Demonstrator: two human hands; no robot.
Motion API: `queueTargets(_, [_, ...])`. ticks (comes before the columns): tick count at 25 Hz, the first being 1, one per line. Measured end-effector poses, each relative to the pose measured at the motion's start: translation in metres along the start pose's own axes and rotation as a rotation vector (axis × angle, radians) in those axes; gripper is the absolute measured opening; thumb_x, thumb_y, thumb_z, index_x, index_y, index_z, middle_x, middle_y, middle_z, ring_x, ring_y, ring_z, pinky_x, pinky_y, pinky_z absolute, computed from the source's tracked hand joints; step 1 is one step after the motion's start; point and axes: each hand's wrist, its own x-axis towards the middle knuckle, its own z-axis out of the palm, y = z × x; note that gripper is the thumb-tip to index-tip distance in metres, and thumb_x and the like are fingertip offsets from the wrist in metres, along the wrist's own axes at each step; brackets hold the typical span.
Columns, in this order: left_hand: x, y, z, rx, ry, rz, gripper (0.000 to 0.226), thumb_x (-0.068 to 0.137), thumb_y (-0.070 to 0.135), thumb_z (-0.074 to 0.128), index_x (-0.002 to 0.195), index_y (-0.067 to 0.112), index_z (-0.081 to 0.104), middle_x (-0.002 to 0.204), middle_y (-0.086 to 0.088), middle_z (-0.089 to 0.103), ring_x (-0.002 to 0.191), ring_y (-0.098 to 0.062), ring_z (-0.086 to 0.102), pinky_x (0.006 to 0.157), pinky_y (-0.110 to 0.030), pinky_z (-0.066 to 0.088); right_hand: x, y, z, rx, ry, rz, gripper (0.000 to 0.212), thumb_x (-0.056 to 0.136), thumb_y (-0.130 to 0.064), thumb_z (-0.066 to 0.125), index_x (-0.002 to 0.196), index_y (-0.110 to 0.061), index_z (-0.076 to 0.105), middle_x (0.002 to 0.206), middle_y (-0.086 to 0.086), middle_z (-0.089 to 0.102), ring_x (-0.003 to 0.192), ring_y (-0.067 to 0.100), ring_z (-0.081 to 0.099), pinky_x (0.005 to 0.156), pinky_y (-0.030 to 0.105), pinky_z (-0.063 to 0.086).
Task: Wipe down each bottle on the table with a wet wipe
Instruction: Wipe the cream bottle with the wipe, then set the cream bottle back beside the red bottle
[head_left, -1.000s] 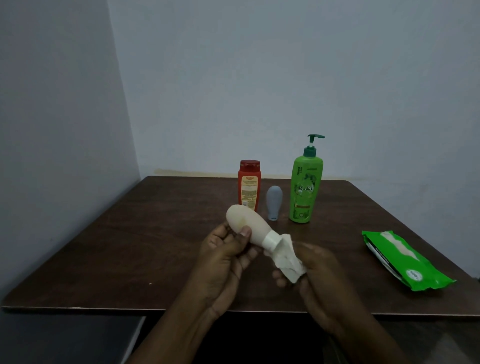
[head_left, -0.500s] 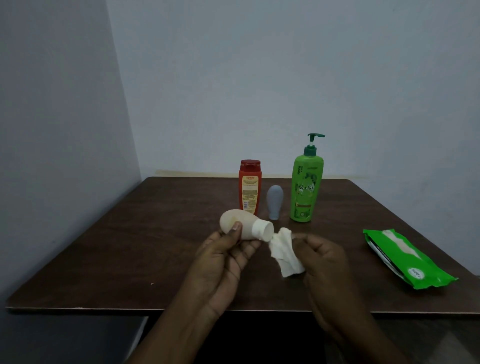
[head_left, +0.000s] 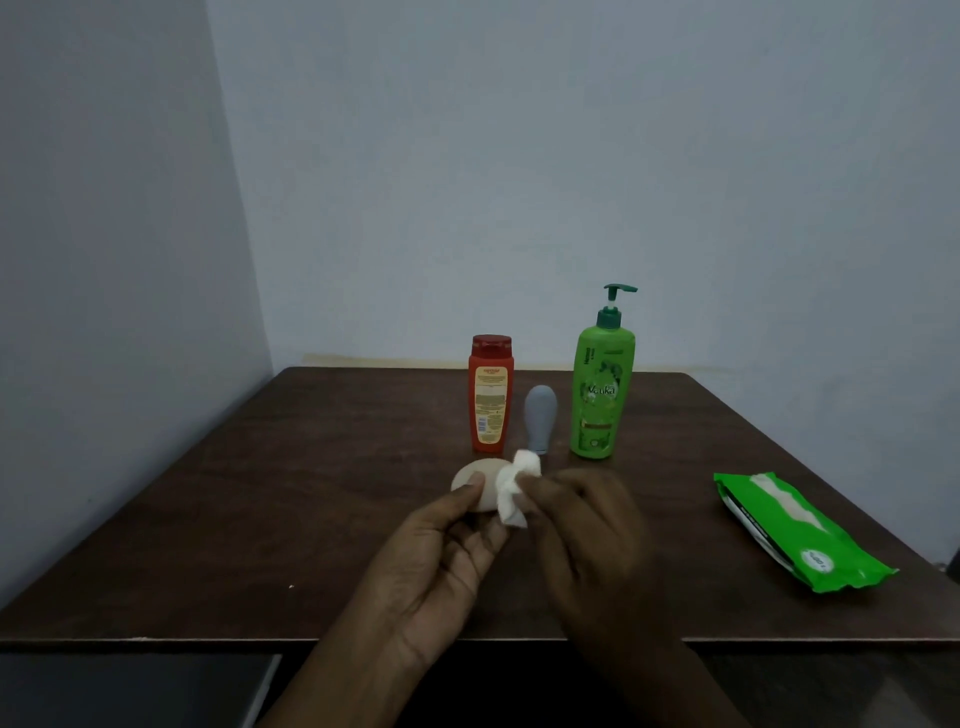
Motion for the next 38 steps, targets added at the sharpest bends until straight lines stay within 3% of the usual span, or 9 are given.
queueTargets(3, [0.004,0.007,-0.003,0.025,0.018,0.040,0.048,0.073,-0.004,0.063,0.120,-0.013,0.055,0.109,-0.037,0.070,0.099,-0.042,0.072,0.070,-0.049,0.062,0.008,0.002,0.001,0.036,-0.007,0.108,0.022,0.089,-0.006,0.068,0.111,-0.011,0.069,0.099,0.001,0.063,0.090,0.014,0.059,0.073,0.033,0.051])
queueTargets(7, [0.018,0.017,-0.011,0.148,0.014,0.034,0.049,0.077,0.001,0.064,0.123,-0.009,0.055,0.120,-0.035,0.067,0.100,-0.039,0.072,0.070,-0.045,0.065,0.005,-0.009,0.003,0.136,-0.126,-0.023,0.018,0.091,-0.011,0.067,0.110,-0.012,0.071,0.102,-0.001,0.066,0.095,0.008,0.060,0.079,0.025,0.050])
queueTargets(9, [0.039,0.030,-0.017,0.303,0.085,0.125,0.045,0.087,-0.001,0.063,0.131,0.001,0.054,0.126,-0.026,0.066,0.109,-0.036,0.068,0.082,-0.045,0.063,0.010,-0.002,0.002,0.247,-0.075,0.088,0.014,0.092,-0.012,0.068,0.105,-0.015,0.072,0.101,-0.006,0.068,0.096,0.003,0.062,0.080,0.022,0.051])
queueTargets(12, [0.078,0.065,-0.022,0.624,0.206,0.369,0.051,0.091,0.001,0.065,0.138,0.017,0.052,0.132,-0.012,0.061,0.116,-0.029,0.064,0.093,-0.045,0.058,0.004,0.024,0.005,0.349,-0.029,0.378,0.013,0.092,-0.019,0.067,0.102,-0.022,0.074,0.097,-0.012,0.070,0.093,0.004,0.067,0.076,0.030,0.055])
queueTargets(16, [0.132,0.094,-0.022,1.076,0.241,0.580,0.056,0.090,0.002,0.069,0.140,0.014,0.048,0.139,-0.010,0.058,0.123,-0.027,0.060,0.095,-0.049,0.058,-0.018,0.051,0.019,0.443,-0.144,0.681,0.013,0.090,-0.028,0.067,0.098,-0.034,0.076,0.095,-0.012,0.074,0.092,0.005,0.069,0.080,0.040,0.058])
queueTargets(20, [0.169,0.101,-0.028,1.329,0.229,0.592,0.050,0.090,0.003,0.069,0.135,0.011,0.050,0.138,-0.012,0.058,0.124,-0.027,0.058,0.097,-0.042,0.056,-0.021,0.058,0.022,0.527,-0.221,0.773,0.014,0.091,-0.025,0.066,0.098,-0.029,0.077,0.098,-0.011,0.076,0.094,0.005,0.071,0.084,0.038,0.058])
queueTargets(26, [0.199,0.096,-0.050,1.491,0.244,0.593,0.048,0.093,0.008,0.066,0.137,0.017,0.050,0.141,-0.006,0.057,0.127,-0.025,0.057,0.095,-0.037,0.054,-0.021,0.066,0.020,0.589,-0.244,0.811,0.015,0.089,-0.020,0.067,0.091,-0.029,0.079,0.090,-0.010,0.077,0.085,0.006,0.072,0.068,0.016,0.054])
queueTargets(34, [0.207,0.096,-0.070,1.578,0.205,0.563,0.052,0.095,0.015,0.065,0.142,0.020,0.044,0.146,-0.005,0.054,0.132,-0.024,0.053,0.104,-0.044,0.050,-0.019,0.063,0.020,0.617,-0.291,0.781,0.016,0.089,-0.016,0.067,0.092,-0.024,0.080,0.090,-0.006,0.077,0.084,0.008,0.072,0.069,0.017,0.054])
queueTargets(38, [0.211,0.095,-0.069,1.581,0.205,0.559,0.053,0.095,0.014,0.064,0.143,0.022,0.043,0.147,-0.005,0.053,0.134,-0.024,0.052,0.105,-0.044,0.049,-0.021,0.066,0.022,0.590,-0.293,0.808,0.015,0.089,-0.020,0.068,0.092,-0.028,0.080,0.092,-0.007,0.077,0.086,0.009,0.072,0.074,0.027,0.057])
